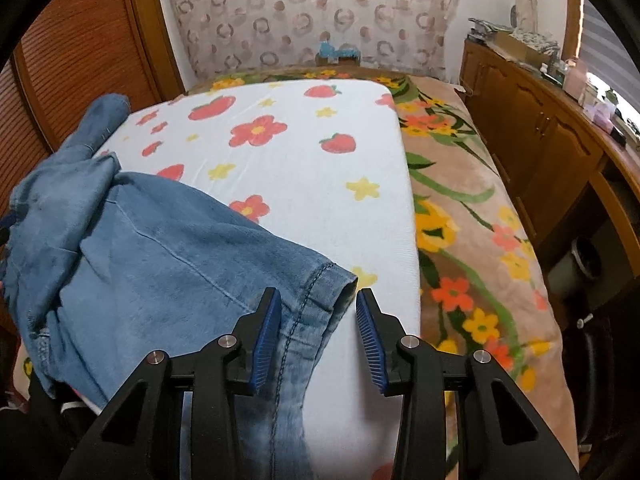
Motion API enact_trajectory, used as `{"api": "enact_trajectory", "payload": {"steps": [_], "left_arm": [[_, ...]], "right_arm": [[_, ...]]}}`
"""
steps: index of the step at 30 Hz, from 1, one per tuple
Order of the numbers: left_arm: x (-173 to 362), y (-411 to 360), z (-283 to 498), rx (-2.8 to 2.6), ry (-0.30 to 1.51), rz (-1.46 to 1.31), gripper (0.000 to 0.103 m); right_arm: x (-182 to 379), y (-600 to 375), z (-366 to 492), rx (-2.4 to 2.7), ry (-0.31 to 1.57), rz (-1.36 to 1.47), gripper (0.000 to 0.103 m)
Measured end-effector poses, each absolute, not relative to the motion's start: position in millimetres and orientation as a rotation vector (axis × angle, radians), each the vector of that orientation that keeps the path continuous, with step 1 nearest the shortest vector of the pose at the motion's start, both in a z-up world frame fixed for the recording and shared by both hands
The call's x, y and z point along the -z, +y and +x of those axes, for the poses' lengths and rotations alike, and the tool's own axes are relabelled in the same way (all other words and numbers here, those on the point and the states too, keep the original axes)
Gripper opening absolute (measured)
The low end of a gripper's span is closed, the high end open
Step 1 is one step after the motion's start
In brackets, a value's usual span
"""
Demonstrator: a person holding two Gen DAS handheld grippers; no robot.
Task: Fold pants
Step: 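Grasp the leg hem with the right tool and lift it up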
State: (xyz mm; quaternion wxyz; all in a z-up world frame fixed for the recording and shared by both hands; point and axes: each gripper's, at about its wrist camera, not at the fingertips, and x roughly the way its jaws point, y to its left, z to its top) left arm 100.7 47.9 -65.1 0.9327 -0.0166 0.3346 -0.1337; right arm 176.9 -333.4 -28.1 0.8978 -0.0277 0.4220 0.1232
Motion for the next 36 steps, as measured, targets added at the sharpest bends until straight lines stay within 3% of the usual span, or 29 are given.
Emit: {"api": "enact_trajectory", "payload": {"steps": [4,6,11,25,36], "left_arm": [[68.2,40.6,99.2,0.286,0.693,-0.03,0.091],[70.1,38.6,99.6,0.29,0.697,-0.033,0.091],[73.6,35.1,97.1,0.274,0.7,-0.021,0.091],[55.0,47.4,76.8,0.259,0.646,-0.041,0.091],[28.4,65.6,54.2,0.227,0.585,-0.051,0.091]], "right_arm": [[29.5,-330.4,183.7,-0.254,0.88,-0.074,0.034],[29.2,-328.9,184.5,-0.258,0.88,-0.079,0.021],[22.3,-327.2,181.6,-0.301,0.867,-0.083,0.006],[-117.3,-292.1,141.7,-0.295,0.566,-0.198,0.005],[-166.3,-218.0,94.8,-0.412,0.453,-0.321,0.004]]}}
